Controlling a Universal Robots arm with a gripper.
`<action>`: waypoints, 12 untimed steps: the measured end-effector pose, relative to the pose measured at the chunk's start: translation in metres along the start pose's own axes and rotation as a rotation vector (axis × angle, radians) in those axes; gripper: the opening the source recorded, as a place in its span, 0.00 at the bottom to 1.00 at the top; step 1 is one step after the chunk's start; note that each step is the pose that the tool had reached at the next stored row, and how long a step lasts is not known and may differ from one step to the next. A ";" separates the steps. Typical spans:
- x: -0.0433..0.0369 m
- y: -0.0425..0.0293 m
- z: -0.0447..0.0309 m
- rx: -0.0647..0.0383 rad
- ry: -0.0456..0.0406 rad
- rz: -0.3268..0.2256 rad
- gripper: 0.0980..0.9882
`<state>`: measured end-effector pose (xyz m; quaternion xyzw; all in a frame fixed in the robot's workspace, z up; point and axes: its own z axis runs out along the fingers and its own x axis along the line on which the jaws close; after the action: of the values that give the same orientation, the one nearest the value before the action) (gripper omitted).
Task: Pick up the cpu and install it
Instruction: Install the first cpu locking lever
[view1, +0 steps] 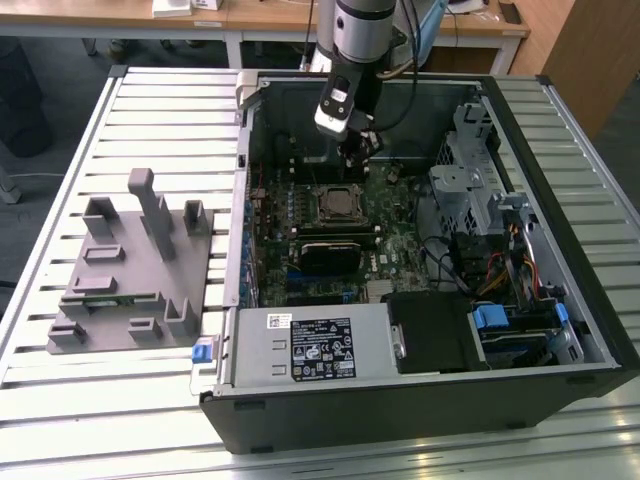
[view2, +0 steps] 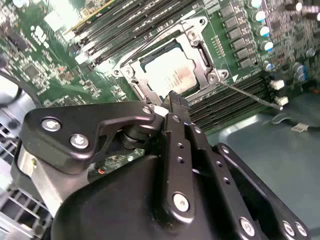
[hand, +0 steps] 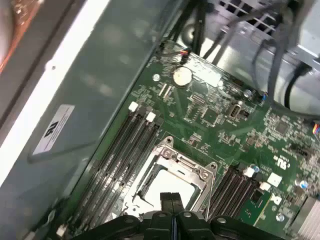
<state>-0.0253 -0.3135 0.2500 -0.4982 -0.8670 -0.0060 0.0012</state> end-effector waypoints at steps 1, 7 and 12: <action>0.0000 0.0000 0.0000 0.000 0.0002 -0.018 0.01; 0.0000 0.0000 0.0003 0.001 0.0011 -0.128 0.01; 0.0000 0.0000 0.0005 0.002 0.0020 -0.219 0.01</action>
<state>-0.0253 -0.3135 0.2495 -0.4007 -0.9162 -0.0059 0.0019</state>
